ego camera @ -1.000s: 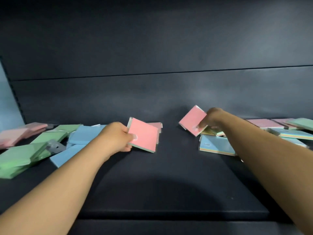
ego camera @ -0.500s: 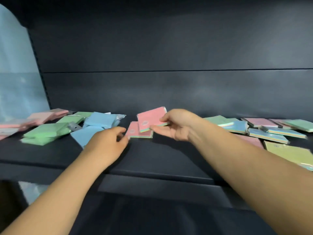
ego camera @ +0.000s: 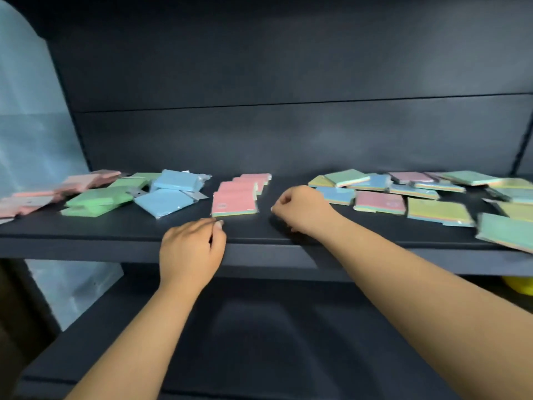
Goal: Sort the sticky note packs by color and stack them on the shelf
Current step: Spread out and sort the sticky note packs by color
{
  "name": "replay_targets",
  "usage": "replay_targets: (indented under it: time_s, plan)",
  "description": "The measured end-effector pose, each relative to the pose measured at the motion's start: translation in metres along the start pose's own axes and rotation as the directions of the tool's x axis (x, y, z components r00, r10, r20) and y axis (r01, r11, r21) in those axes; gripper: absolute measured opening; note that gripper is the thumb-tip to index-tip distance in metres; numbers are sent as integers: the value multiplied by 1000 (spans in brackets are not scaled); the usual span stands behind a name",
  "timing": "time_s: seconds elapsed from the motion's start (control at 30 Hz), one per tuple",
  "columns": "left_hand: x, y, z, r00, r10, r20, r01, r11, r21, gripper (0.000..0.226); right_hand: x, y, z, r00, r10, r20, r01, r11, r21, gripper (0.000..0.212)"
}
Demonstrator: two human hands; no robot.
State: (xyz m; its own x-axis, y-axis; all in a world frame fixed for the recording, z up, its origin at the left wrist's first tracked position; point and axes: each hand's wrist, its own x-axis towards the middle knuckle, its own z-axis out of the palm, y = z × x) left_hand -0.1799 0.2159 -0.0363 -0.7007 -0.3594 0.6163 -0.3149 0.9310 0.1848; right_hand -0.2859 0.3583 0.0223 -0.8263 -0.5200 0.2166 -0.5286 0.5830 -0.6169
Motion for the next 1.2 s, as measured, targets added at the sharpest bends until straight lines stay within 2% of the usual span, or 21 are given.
replay_targets:
  time_s: [0.1, 0.2, 0.3, 0.4, 0.57, 0.63, 0.7, 0.8, 0.9, 1.0, 1.1, 1.2]
  plan:
    - [0, 8, -3, 1000, 3, 30, -2, 1000, -17, 50, -26, 20, -20, 992, 1, -129, -20, 989, -146, 22]
    - [-6, 26, -6, 999, 43, 3, -43, 992, -120, 62, -52, 42, -35, 977, 30, -210, -85, 962, -261, 23]
    - [-14, 59, -12, 995, 96, -15, -97, 963, -252, 48, -74, 66, -54, 957, 43, -286, -141, 933, -332, 23]
    - [-17, 97, -17, 989, 128, 71, -97, 937, -336, 32, -90, 91, -79, 942, 67, -330, -196, 906, -376, 29]
    - [11, 162, -17, 965, 51, 258, 55, 921, -386, 38, -99, 133, -128, 910, 80, -407, -245, 895, -373, 32]
    - [33, 188, -12, 944, 6, 330, 112, 935, -338, 39, -96, 151, -145, 897, 78, -435, -240, 912, -333, 31]
    - [57, 215, 1, 911, -84, 404, 208, 939, -275, 42, -90, 171, -165, 903, 70, -423, -229, 913, -338, 33]
    - [87, 245, 30, 824, -207, 527, 352, 916, -191, 60, -77, 199, -196, 910, 66, -410, -222, 912, -345, 37]
    - [98, 264, 54, 776, -266, 572, 301, 953, 36, 82, -57, 228, -227, 916, 88, -392, -223, 922, -315, 44]
    - [99, 272, 62, 759, -313, 571, 241, 950, 200, 87, -32, 248, -247, 928, 161, -336, -252, 936, -246, 38]
    - [103, 273, 66, 704, -317, 635, 292, 945, 148, 82, 1, 262, -255, 947, 200, -250, -258, 940, -224, 33]
    - [111, 268, 67, 669, -315, 674, 407, 913, 24, 63, 37, 268, -255, 956, 229, -182, -253, 959, -126, 40]
